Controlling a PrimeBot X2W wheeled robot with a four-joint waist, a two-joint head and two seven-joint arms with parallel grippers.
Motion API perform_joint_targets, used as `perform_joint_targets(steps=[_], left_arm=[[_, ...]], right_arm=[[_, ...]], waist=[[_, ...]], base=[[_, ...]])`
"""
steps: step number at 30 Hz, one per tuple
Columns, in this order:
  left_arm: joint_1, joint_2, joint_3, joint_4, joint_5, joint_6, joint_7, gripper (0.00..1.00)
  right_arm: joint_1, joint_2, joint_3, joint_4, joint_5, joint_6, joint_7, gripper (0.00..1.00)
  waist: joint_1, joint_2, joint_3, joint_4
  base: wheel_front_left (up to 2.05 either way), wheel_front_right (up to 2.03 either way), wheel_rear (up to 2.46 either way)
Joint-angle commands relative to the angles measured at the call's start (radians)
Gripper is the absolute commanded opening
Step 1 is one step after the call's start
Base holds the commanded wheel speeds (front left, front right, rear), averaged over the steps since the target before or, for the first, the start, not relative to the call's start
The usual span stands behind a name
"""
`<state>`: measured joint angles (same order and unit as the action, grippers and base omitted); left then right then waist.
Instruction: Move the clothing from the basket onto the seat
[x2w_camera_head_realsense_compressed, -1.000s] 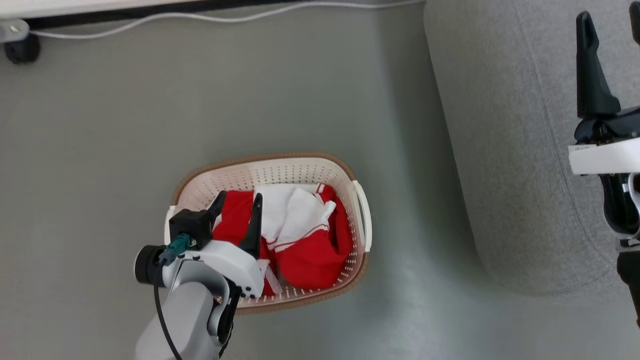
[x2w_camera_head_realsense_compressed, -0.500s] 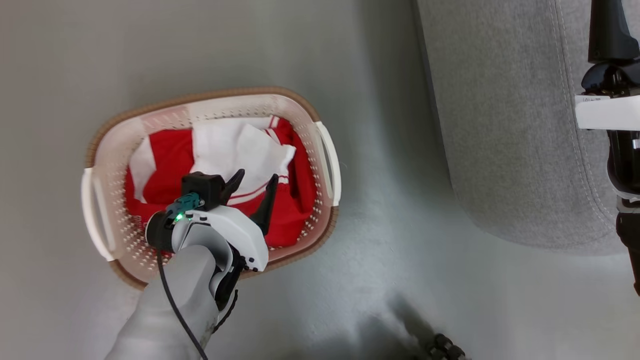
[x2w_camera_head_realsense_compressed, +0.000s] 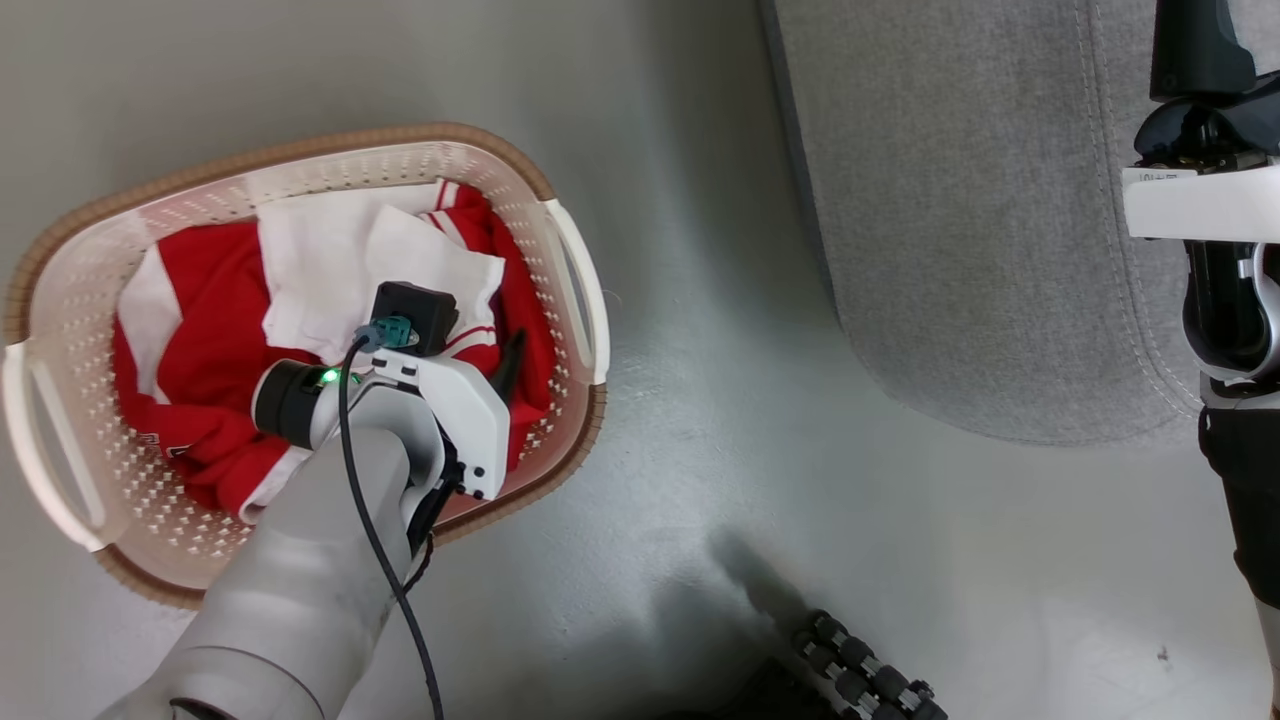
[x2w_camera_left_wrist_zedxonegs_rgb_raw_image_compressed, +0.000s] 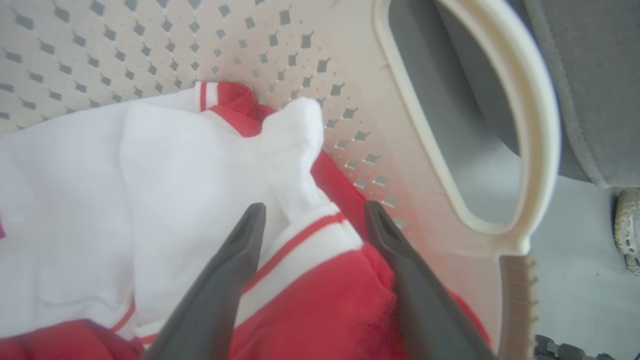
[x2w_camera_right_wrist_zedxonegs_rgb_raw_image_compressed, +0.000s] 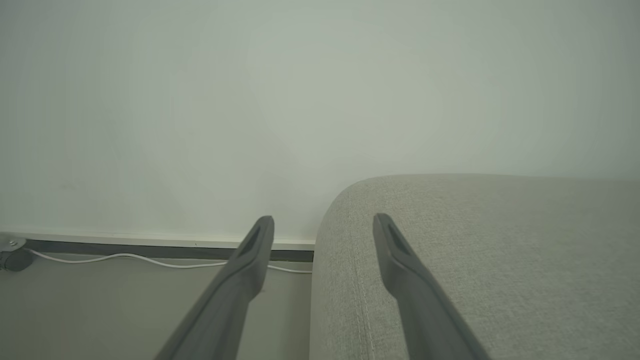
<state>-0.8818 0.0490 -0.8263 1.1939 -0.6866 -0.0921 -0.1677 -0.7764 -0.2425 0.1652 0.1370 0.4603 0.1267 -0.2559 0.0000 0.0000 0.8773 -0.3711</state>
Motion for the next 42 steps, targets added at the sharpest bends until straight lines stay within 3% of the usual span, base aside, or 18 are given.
perform_joint_targets(steps=[1, 4, 5, 7, 21, 35, 42], left_arm=[[-0.003, 0.001, 0.002, 0.002, 0.005, 0.011, 0.005, 1.00], [-0.020, 0.001, -0.024, 0.024, 0.005, 0.040, 0.043, 1.00], [-0.025, 0.001, -0.032, 0.029, 0.005, 0.050, 0.051, 0.93], [-0.033, 0.001, -0.045, 0.036, 0.005, 0.065, 0.062, 0.00], [0.004, 0.001, -0.089, 0.029, -0.048, 0.090, 0.011, 0.00], [0.102, 0.001, -0.084, -0.027, -0.104, 0.064, -0.092, 0.00], [0.184, 0.005, 0.019, -0.182, -0.051, 0.082, -0.094, 0.00]], right_arm=[[0.014, -0.008, -0.001, -0.021, 0.009, 0.004, -0.006, 1.00], [0.018, 0.000, 0.000, -0.021, 0.007, 0.004, -0.006, 1.00], [0.017, 0.003, 0.000, -0.020, 0.007, 0.004, -0.006, 1.00], [0.016, 0.007, -0.002, -0.018, 0.006, 0.004, -0.006, 1.00], [0.031, 0.016, -0.001, 0.003, 0.000, 0.004, -0.006, 1.00], [0.120, -0.026, 0.050, 0.100, -0.025, 0.004, -0.006, 1.00], [0.205, -0.046, 0.049, 0.149, -0.038, 0.004, -0.006, 1.00]], waist=[[0.0000, 0.0000, 0.012, -0.014], [0.0000, 0.0000, 0.017, -0.022], [0.0000, 0.0000, 0.017, -0.024], [0.0000, 0.0000, 0.017, -0.025], [0.0000, 0.0000, -0.081, 0.009], [0.0000, 0.0000, -0.338, 0.103], [0.0000, 0.0000, -0.488, 0.169]], base=[[0.00, 0.00, 0.00], [0.00, 0.00, 0.00], [0.00, 0.00, 0.00], [0.00, 0.00, 0.00], [0.00, 0.00, 0.00], [0.00, 0.00, 0.00], [0.00, 0.00, 0.00]])
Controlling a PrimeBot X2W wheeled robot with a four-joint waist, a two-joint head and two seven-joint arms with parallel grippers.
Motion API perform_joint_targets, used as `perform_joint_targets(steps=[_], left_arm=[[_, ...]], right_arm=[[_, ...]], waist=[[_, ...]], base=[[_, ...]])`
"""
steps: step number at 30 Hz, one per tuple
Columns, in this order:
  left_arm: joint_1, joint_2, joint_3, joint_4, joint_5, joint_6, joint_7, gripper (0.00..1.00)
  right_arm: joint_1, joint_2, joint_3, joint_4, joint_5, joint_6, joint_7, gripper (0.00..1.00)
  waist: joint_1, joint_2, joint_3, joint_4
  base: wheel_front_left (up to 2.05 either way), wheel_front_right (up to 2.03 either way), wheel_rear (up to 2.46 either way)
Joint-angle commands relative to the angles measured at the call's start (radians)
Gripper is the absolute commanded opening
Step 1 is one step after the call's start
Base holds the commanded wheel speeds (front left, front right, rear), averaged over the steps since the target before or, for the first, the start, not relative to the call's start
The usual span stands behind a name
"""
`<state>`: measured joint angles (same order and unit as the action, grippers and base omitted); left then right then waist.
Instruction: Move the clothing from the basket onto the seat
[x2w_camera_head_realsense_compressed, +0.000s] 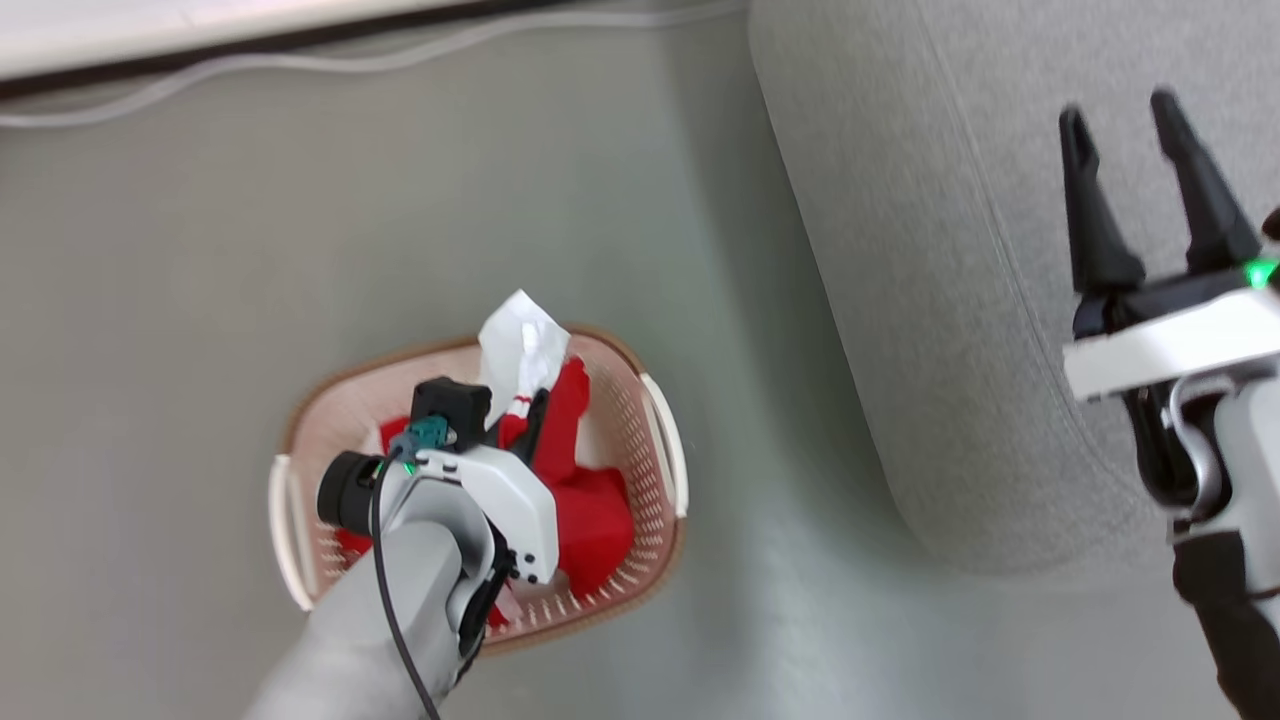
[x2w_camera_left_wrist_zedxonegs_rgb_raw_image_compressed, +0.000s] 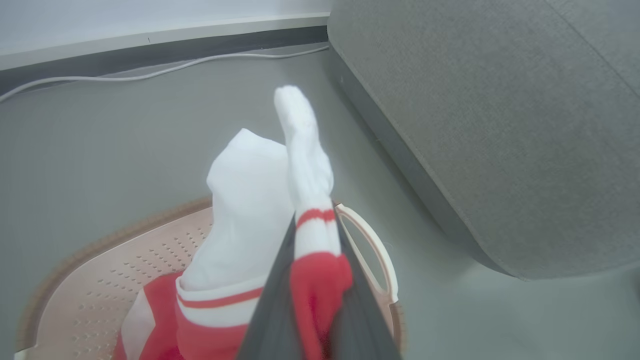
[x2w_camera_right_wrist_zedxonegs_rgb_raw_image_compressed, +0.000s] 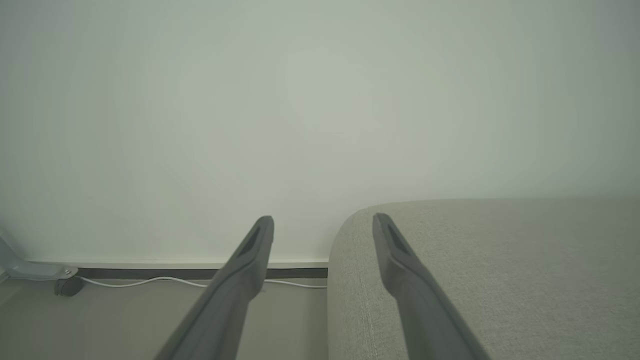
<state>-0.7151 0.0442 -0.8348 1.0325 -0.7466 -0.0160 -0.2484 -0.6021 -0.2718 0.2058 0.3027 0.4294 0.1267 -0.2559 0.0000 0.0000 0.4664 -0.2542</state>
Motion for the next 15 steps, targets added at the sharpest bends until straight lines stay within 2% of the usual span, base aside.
perform_joint_targets(steps=[1, 7, 15], left_arm=[[0.033, 0.013, 0.047, -0.046, 0.026, 0.005, -0.013, 0.00], [0.118, 0.028, 0.174, -0.209, 0.136, -0.003, -0.013, 0.00], [0.132, 0.044, 0.296, -0.372, 0.258, -0.045, -0.013, 0.00]], right_arm=[[0.045, -0.018, 0.008, -0.010, -0.009, 0.004, -0.006, 1.00], [0.134, -0.020, 0.005, 0.028, -0.021, 0.004, -0.006, 1.00], [0.224, -0.005, 0.007, 0.064, -0.036, 0.004, -0.006, 1.00]], waist=[[0.0000, 0.0000, -0.099, 0.062], [0.0000, 0.0000, -0.224, 0.114], [0.0000, 0.0000, -0.332, 0.155]], base=[[0.00, 0.00, 0.00], [0.00, 0.00, 0.00], [0.00, 0.00, 0.00]])
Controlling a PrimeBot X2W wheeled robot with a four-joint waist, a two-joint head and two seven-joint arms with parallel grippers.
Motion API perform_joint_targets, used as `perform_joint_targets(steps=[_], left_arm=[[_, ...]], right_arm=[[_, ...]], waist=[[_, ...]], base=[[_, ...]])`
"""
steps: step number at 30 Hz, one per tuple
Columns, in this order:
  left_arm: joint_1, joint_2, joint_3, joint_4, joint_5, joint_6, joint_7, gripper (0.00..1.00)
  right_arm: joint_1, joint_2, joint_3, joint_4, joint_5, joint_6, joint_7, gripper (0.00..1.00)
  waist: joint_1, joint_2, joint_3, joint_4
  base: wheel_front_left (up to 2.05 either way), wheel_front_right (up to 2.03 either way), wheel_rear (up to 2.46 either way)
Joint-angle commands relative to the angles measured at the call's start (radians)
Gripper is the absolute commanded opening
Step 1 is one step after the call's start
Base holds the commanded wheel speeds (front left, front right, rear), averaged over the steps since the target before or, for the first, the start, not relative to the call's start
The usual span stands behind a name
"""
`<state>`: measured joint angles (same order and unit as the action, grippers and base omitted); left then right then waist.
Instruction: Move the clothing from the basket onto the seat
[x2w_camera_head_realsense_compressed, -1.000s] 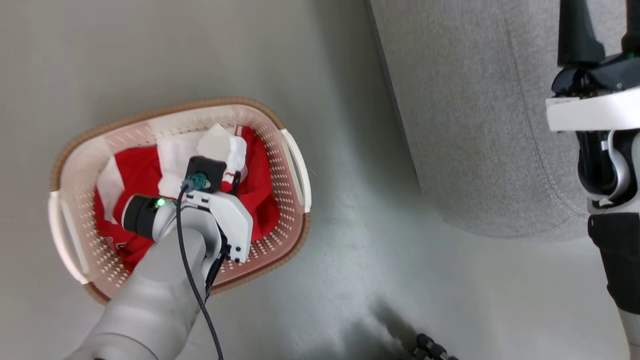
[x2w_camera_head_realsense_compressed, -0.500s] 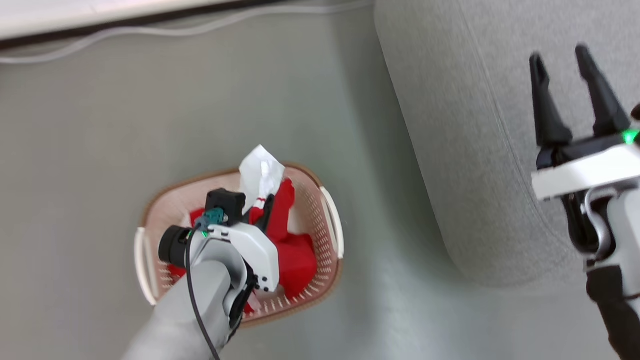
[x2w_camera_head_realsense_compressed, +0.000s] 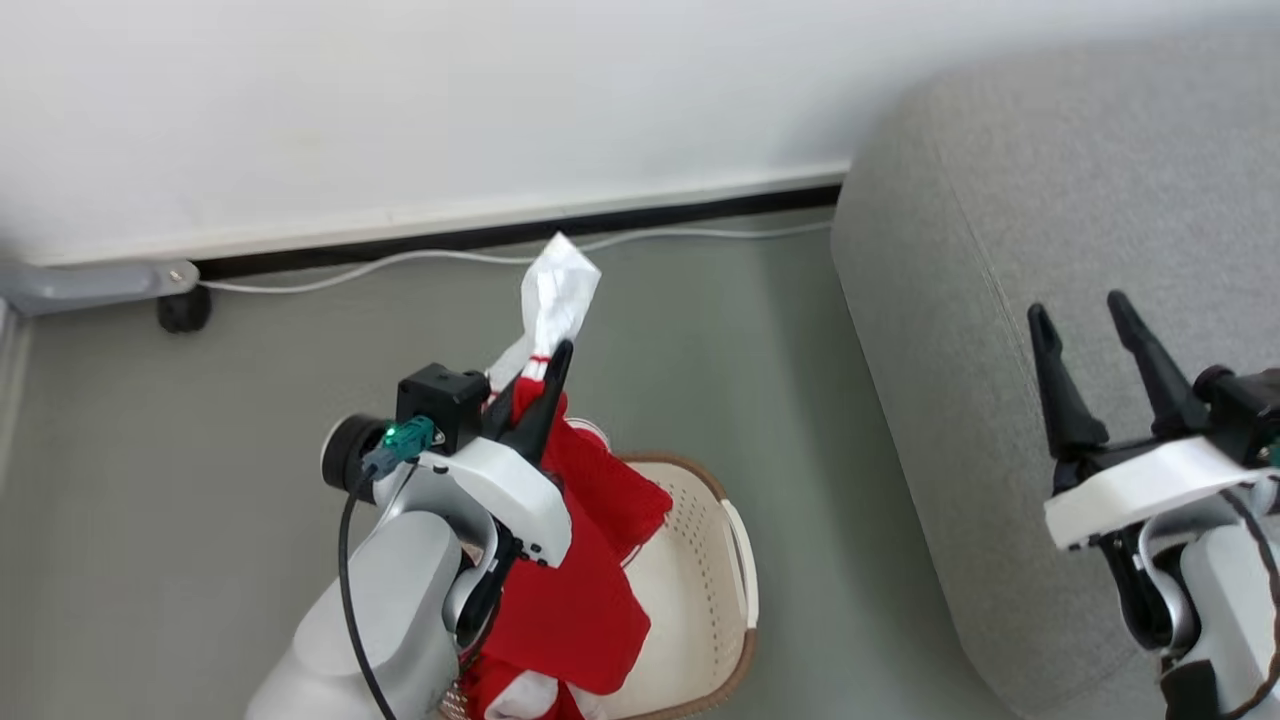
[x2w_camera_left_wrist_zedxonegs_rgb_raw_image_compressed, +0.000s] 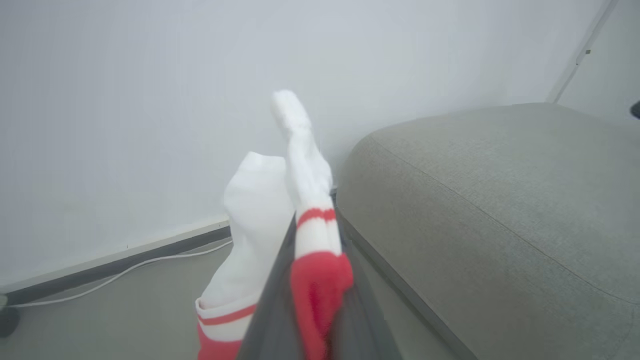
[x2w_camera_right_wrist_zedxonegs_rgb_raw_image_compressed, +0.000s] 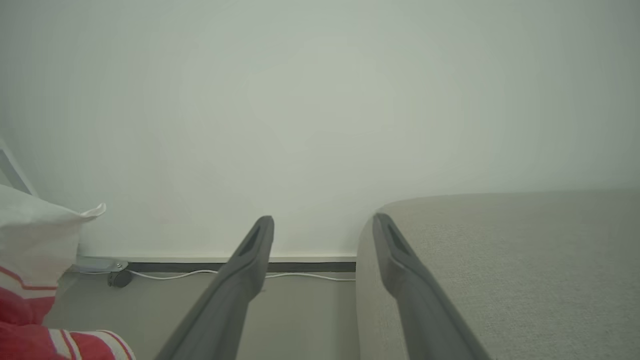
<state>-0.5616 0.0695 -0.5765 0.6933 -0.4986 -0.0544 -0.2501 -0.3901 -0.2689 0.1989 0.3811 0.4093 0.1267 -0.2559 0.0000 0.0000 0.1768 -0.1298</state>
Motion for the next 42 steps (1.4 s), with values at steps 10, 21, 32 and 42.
perform_joint_targets(steps=[10, 21, 32, 42], left_arm=[[-0.125, 0.035, 0.083, -0.176, 0.090, -0.051, -0.012, 0.00], [-0.296, 0.028, 0.066, -0.231, 0.108, -0.062, -0.007, 0.00], [-0.334, 0.004, 0.036, -0.216, 0.100, -0.060, -0.008, 0.00], [-0.331, -0.013, -0.001, -0.213, 0.084, -0.060, -0.011, 0.00]], right_arm=[[0.073, 0.004, 0.030, 0.016, -0.026, 0.004, -0.006, 1.00], [0.085, 0.019, 0.037, 0.024, -0.030, 0.004, -0.006, 1.00], [-0.015, 0.019, 0.230, -0.118, 0.038, 0.004, -0.006, 1.00], [-0.173, -0.034, 0.535, -0.153, 0.123, 0.004, -0.006, 1.00]], waist=[[0.0000, 0.0000, -0.115, 0.052], [0.0000, 0.0000, -0.120, 0.058], [0.0000, 0.0000, -0.104, 0.052], [0.0000, 0.0000, -0.099, 0.076]], base=[[0.00, 0.00, 0.00], [0.00, 0.00, 0.00], [0.00, 0.00, 0.00], [0.00, 0.00, 0.00]])
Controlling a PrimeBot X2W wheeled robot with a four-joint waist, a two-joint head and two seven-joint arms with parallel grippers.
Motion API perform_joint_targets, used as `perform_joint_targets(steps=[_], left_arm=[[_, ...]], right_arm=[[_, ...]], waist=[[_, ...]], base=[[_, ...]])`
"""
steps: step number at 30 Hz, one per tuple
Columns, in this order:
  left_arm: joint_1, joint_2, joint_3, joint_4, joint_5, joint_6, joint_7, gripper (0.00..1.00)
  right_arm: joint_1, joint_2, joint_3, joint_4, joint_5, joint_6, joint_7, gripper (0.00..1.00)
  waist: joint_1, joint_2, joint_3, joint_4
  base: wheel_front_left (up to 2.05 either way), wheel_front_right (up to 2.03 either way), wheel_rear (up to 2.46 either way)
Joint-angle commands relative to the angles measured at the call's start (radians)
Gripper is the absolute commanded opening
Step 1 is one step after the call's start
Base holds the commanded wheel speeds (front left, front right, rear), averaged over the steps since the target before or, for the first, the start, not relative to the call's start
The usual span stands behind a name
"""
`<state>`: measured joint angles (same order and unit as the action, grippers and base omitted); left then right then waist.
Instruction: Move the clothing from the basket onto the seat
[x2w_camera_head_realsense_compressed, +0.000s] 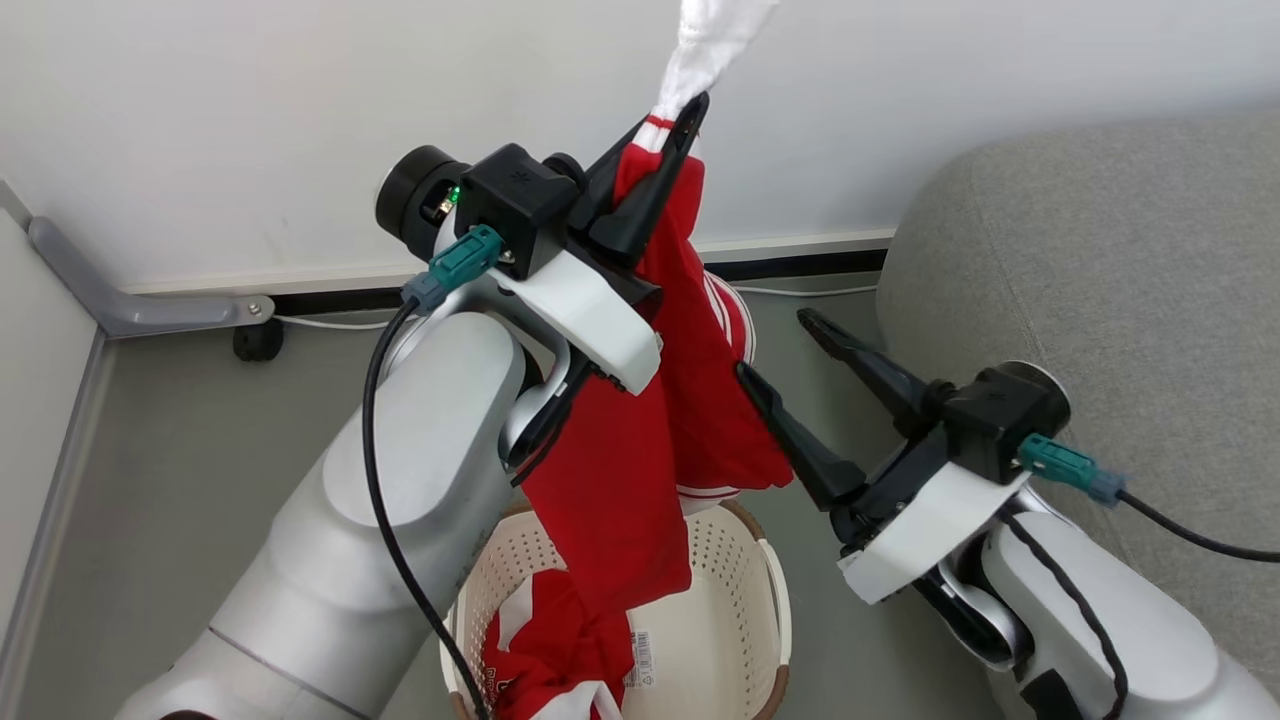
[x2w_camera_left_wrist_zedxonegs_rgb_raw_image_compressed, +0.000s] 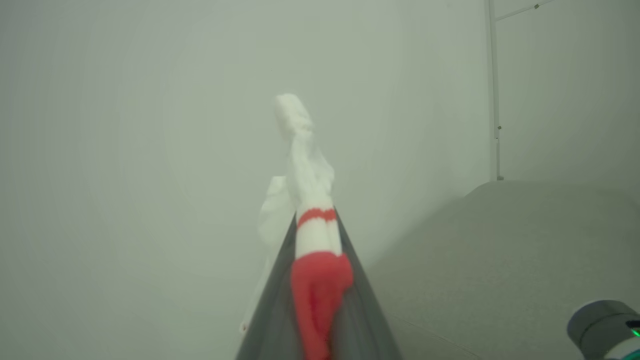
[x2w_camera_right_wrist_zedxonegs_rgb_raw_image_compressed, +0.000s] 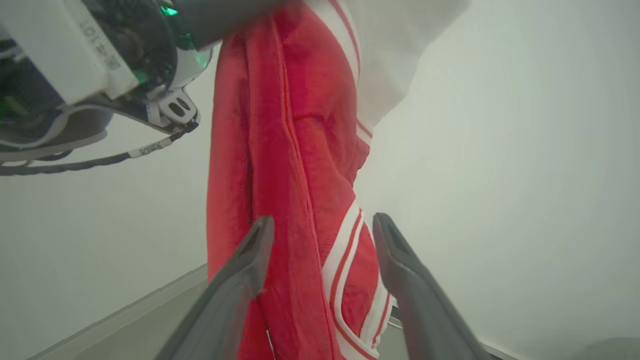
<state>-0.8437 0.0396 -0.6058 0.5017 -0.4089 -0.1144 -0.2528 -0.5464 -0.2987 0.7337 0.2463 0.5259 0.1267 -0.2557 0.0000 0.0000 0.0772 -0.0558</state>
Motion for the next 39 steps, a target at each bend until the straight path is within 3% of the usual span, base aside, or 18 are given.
perform_joint_targets(steps=[1, 6, 12, 19, 20, 22, 26, 27, 28, 29, 35, 39], left_arm=[[-0.050, 0.016, 0.024, -0.022, -0.008, 0.000, -0.008, 0.00], [-0.053, 0.013, -0.001, -0.029, -0.022, 0.000, -0.009, 0.00], [-0.047, 0.011, -0.044, -0.048, -0.050, 0.004, -0.009, 0.00], [-0.056, 0.011, -0.093, -0.069, -0.084, 0.026, -0.009, 0.00], [-0.055, 0.011, -0.098, -0.070, -0.087, 0.029, -0.009, 0.00], [-0.053, 0.011, -0.106, -0.066, -0.092, 0.033, -0.009, 0.00], [-0.053, 0.011, -0.107, -0.064, -0.093, 0.038, -0.009, 0.00], [-0.051, 0.011, -0.104, -0.063, -0.094, 0.039, -0.009, 0.25], [-0.049, 0.011, -0.102, -0.063, -0.093, 0.039, -0.009, 0.78], [-0.047, 0.011, -0.097, -0.062, -0.092, 0.039, -0.009, 1.00], [-0.030, 0.011, -0.088, -0.044, -0.075, 0.030, -0.009, 1.00], [-0.006, 0.011, -0.085, -0.027, -0.069, 0.015, -0.009, 1.00]], right_arm=[[-0.032, -0.008, 0.023, -0.009, 0.011, 0.004, -0.006, 1.00], [-0.104, -0.008, 0.093, 0.086, 0.030, 0.004, -0.006, 1.00], [-0.187, 0.041, 0.202, 0.235, 0.085, 0.004, -0.006, 1.00], [-0.267, 0.082, 0.304, 0.318, 0.164, 0.004, -0.006, 1.00], [-0.273, 0.086, 0.309, 0.329, 0.169, 0.004, -0.006, 0.51], [-0.282, 0.092, 0.313, 0.340, 0.178, 0.004, -0.006, 0.00], [-0.289, 0.092, 0.305, 0.341, 0.182, 0.004, -0.006, 0.00], [-0.288, 0.089, 0.300, 0.339, 0.182, 0.004, -0.006, 0.00], [-0.286, 0.086, 0.293, 0.338, 0.181, 0.004, -0.006, 0.00], [-0.283, 0.083, 0.288, 0.335, 0.179, 0.004, -0.006, 0.00], [-0.260, 0.070, 0.246, 0.317, 0.172, 0.004, -0.006, 0.00], [-0.233, 0.051, 0.164, 0.285, 0.164, 0.004, -0.006, 0.00]], waist=[[0.0000, 0.0000, 0.002, 0.005], [0.0000, 0.0000, 0.007, 0.028], [0.0000, 0.0000, 0.012, 0.051], [0.0000, 0.0000, 0.023, 0.071], [0.0000, 0.0000, 0.024, 0.072], [0.0000, 0.0000, 0.027, 0.072], [0.0000, 0.0000, 0.031, 0.069], [0.0000, 0.0000, 0.033, 0.068], [0.0000, 0.0000, 0.034, 0.065], [0.0000, 0.0000, 0.036, 0.063], [0.0000, 0.0000, 0.038, 0.045], [0.0000, 0.0000, 0.036, 0.028]], base=[[0.00, 0.00, 0.00], [0.00, 0.00, 0.00], [0.00, 0.00, 0.00], [0.00, 0.00, 0.00], [0.00, 0.00, 0.00], [0.00, 0.00, 0.00], [0.00, 0.00, 0.00], [0.00, 0.00, 0.00], [0.00, 0.00, 0.00], [0.00, 0.00, 0.00], [0.00, 0.00, 0.00], [0.00, 0.00, 0.00]])
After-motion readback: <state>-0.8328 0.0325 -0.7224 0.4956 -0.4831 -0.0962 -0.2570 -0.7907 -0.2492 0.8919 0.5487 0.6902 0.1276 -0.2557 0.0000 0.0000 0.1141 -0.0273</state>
